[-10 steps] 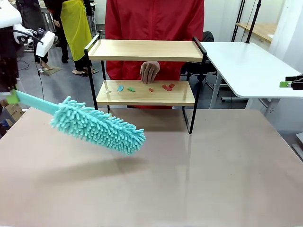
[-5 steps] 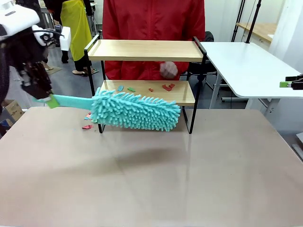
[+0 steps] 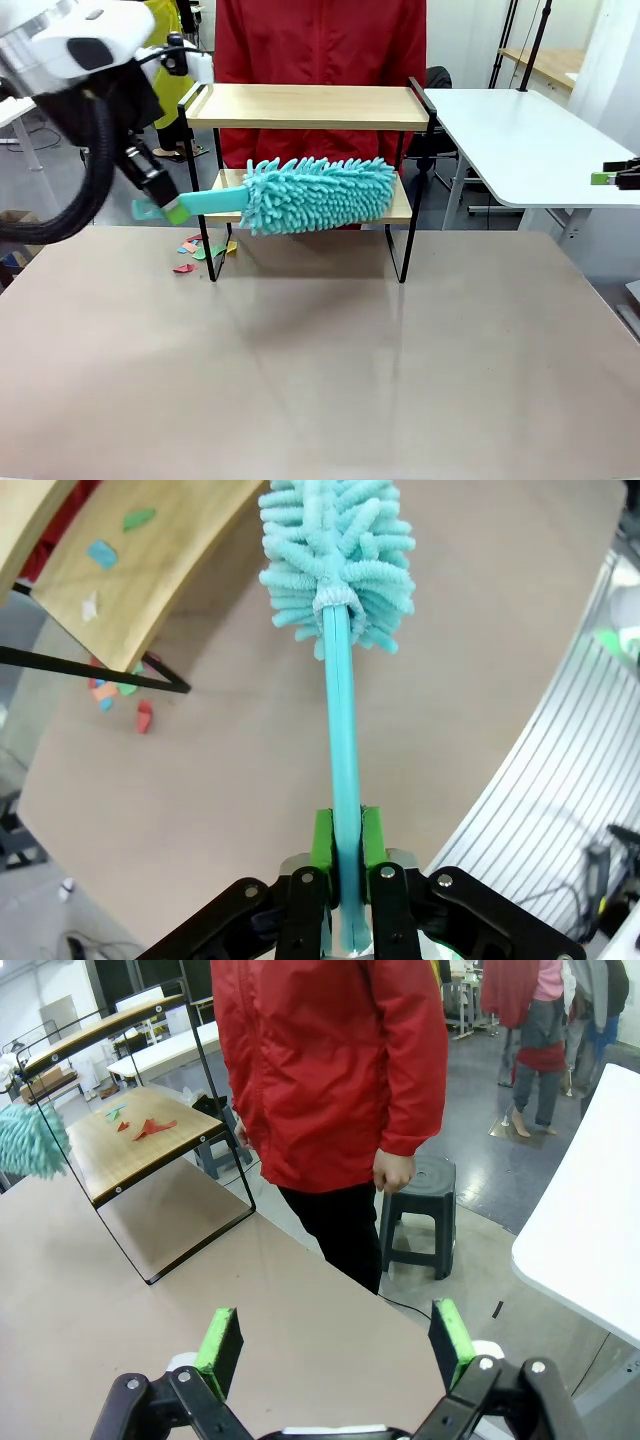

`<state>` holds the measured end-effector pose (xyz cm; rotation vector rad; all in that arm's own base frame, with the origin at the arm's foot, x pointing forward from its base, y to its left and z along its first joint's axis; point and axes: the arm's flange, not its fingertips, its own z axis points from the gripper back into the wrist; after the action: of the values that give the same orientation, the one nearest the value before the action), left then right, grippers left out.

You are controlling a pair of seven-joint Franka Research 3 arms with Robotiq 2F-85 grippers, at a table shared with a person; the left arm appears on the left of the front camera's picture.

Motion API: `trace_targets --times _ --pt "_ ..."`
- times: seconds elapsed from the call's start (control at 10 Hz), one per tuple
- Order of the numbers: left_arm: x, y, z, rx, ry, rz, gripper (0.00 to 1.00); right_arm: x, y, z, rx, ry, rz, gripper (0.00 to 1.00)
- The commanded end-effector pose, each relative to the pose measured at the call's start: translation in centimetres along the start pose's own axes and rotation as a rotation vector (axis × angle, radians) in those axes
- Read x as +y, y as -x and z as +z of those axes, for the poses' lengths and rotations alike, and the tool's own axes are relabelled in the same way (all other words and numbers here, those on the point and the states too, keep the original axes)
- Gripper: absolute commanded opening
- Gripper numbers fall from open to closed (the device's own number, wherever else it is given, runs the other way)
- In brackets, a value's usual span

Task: Clean the shelf.
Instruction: Clean the specific section of the Shelf indicated by the human with the Duster.

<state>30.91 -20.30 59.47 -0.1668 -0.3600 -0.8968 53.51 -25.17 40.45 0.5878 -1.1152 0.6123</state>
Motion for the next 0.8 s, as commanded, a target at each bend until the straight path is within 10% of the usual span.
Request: trace_targets --times 0.0,0.7 --pt "-1.4 -1.8 -1.3 -0.081 -0.005 0.088 0.13 0.2 -0.2 0.0 0.002 -0.001 0.003 1.0" --pt "-5.5 -11.7 -6.2 -0.075 -0.038 0.41 0.13 0.2 -0.2 0.0 0.002 -0.001 0.003 1.0"
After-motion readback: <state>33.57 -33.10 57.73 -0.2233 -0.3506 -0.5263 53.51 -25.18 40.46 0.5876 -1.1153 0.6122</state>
